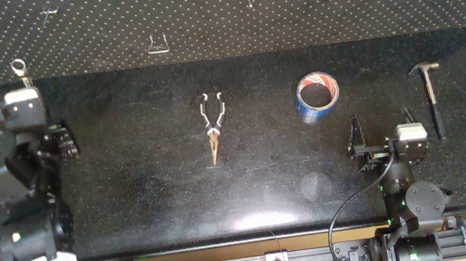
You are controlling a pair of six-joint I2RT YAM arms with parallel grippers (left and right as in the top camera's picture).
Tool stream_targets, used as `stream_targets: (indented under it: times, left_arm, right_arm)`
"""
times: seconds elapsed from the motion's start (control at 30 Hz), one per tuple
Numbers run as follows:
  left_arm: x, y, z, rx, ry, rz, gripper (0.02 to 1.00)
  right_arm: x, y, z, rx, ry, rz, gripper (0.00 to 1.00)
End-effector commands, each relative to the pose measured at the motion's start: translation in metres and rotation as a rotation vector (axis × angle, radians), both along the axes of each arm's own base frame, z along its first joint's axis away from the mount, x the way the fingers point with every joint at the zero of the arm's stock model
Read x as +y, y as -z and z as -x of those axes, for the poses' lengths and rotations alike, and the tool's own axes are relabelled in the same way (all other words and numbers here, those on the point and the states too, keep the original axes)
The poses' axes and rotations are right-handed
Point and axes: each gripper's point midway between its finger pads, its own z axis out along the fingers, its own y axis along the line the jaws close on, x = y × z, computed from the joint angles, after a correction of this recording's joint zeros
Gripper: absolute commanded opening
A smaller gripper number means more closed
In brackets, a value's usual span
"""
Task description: Place Tools Onto Pegboard
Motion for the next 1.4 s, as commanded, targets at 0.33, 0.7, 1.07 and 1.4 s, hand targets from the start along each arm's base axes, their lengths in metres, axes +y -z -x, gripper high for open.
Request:
stream_targets:
  times: [0.33,0.7,1.07,1.4]
  left_arm:
    - [-0.011,0.029,-0.056,-0.001,0.044,0.045,0.029]
    - [-0.009,0.027,-0.041,-0.131,0.021,0.006,0.031]
    - [0.000,0.037,-0.075,-0.177,0.014,-0.006,0.029]
    - [0.002,0.041,-0.091,-0.215,0.016,-0.012,0.031]
  right_arm:
    - [-0.001,0.002,0.000,0.002,0.005,-0.001,0.976]
    - [-0.001,0.002,0.000,0.002,0.005,-0.001,0.976]
    - [-0.001,0.002,0.000,0.002,0.005,-0.001,0.974]
    - [-0.001,0.002,0.000,0.002,0.005,-0.001,0.976]
